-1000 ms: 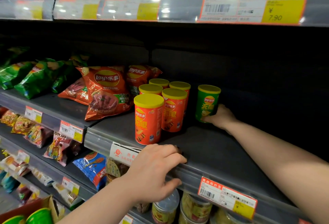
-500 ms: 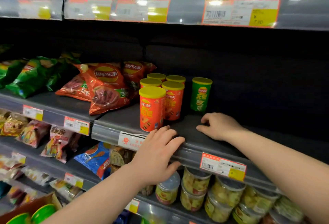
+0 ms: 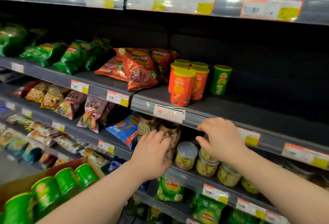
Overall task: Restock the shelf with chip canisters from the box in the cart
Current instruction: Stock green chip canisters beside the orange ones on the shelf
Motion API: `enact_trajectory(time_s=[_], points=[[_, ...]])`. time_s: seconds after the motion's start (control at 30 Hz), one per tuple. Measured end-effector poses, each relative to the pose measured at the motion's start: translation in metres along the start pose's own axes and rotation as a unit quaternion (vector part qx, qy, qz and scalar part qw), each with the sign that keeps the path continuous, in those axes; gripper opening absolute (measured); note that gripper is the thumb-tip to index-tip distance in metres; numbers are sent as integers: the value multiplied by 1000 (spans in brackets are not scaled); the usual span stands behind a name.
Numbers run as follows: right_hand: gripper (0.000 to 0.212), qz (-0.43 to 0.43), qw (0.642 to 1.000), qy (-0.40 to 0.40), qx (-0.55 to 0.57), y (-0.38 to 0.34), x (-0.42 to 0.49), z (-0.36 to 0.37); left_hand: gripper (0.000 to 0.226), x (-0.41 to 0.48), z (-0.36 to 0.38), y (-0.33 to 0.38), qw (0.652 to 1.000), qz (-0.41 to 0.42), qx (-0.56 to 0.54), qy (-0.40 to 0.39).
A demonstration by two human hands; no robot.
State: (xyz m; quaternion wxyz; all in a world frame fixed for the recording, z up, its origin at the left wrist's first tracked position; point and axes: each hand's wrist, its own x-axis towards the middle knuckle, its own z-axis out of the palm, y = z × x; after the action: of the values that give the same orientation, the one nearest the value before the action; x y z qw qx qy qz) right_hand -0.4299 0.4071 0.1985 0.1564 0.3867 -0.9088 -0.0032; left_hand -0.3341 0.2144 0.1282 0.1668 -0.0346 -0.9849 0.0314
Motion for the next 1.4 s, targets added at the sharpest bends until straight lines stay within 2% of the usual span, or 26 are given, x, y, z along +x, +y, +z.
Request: enact_trajectory(time_s=[0.1,0.17,0.43,0.67,0.97,1.23,1.4], points=[[43,-18,999,-50,-1,-35,-12,12,51,-38,0,-10,997,-37,3,-61],[39,-30,996,-83,-13,-58,-17,22,51,-62,-1,-15,991,-69,4,-111],[38,-105,977,-185,14,-156,-39,61,52,-170,-3,-35,958,-180,13,-222],[34,-171,956,-234,32,-233,-45,80,55,-253,-4,-59,922,-283,12,-263],[33,-236,932,-274,29,-294,-29,101,55,-306,14,-78,880,-373,-21,-295],[37,-306,904,-297,42,-355,24,134,55,-340,20,-125,823,-486,-22,-294],[36,-371,876,-305,46,-403,52,152,62,-351,32,-153,780,-566,-33,-265]])
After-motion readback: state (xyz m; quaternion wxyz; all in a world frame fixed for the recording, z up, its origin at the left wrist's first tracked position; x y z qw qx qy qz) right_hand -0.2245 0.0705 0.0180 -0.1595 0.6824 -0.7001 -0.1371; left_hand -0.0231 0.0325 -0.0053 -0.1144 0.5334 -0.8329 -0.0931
